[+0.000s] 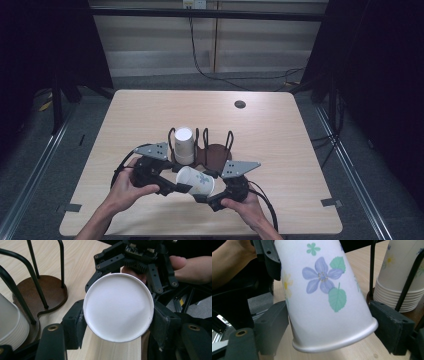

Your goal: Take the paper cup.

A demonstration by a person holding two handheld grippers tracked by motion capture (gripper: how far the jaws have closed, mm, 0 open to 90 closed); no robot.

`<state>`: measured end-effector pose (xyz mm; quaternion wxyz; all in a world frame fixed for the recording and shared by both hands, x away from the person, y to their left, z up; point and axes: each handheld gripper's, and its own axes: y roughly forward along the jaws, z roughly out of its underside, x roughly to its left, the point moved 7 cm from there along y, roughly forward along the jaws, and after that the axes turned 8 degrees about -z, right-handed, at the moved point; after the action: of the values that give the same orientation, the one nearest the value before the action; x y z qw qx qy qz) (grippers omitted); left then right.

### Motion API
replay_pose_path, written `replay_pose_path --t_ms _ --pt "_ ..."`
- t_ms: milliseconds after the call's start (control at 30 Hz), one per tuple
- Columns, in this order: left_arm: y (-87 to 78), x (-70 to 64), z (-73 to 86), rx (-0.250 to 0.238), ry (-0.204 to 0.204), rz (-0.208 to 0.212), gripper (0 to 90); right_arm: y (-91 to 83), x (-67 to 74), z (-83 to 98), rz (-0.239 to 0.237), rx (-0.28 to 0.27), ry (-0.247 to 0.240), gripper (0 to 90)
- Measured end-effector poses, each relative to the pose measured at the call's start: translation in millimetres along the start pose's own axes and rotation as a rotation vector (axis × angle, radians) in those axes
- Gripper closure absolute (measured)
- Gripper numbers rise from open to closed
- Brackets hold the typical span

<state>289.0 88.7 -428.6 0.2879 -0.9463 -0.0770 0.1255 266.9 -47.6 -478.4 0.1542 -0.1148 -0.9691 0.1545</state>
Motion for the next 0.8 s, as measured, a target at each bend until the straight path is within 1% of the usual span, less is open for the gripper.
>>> replay_pose_path --t_ms 67,100,167,267,300,367,467,500,567,633,700,800 --pt "1.0 -1.7 -0.4 0.000 -0.003 0.011 37.0 0.0 1.3 -1.3 -0.007 -0.005 -0.011 17.1" --pt "1.9 -1.9 0.2 0.008 0.007 0.008 36.9 0.2 1.8 -1.4 -0.008 -0.002 -0.015 17.1" --pt "2.3 -2.3 0.4 0.013 0.002 0.011 36.9 0.6 3.0 -1.6 -0.006 0.002 -0.031 18.0" --pt "-0.1 -1.6 0.1 0.009 0.004 0.013 36.9 0.1 3.9 -1.2 -0.010 0.012 -0.037 20.2" --pt "-0.7 -1.6 -0.1 0.001 -0.004 0.019 36.9 -0.2 3.9 -1.4 -0.009 0.013 -0.040 21.0" --pt "-0.8 -0.6 0.8 0.002 -0.018 0.027 36.8 -0.5 5.1 -1.8 -0.015 0.021 -0.047 22.1" --pt "0.5 0.8 3.0 0.004 -0.030 0.041 36.6 0.2 5.1 0.0 -0.017 0.030 -0.043 22.9" --pt "0.4 1.7 3.7 0.005 -0.028 0.042 36.6 0.3 5.1 0.4 -0.018 0.033 -0.042 23.4" --pt "0.8 2.5 4.0 -0.001 -0.036 0.032 35.8 0.4 4.8 0.8 -0.018 0.038 -0.038 24.0" --pt "2.1 3.6 4.6 0.007 -0.018 0.010 34.1 0.6 4.2 1.0 -0.020 0.038 -0.026 24.5" --pt "4.5 2.4 6.2 0.021 -0.004 0.001 33.3 1.0 3.7 2.1 -0.023 0.046 -0.018 24.6" --pt "5.9 2.1 6.1 0.020 -0.005 -0.003 32.6 1.2 3.8 3.8 -0.023 0.057 -0.013 25.3"
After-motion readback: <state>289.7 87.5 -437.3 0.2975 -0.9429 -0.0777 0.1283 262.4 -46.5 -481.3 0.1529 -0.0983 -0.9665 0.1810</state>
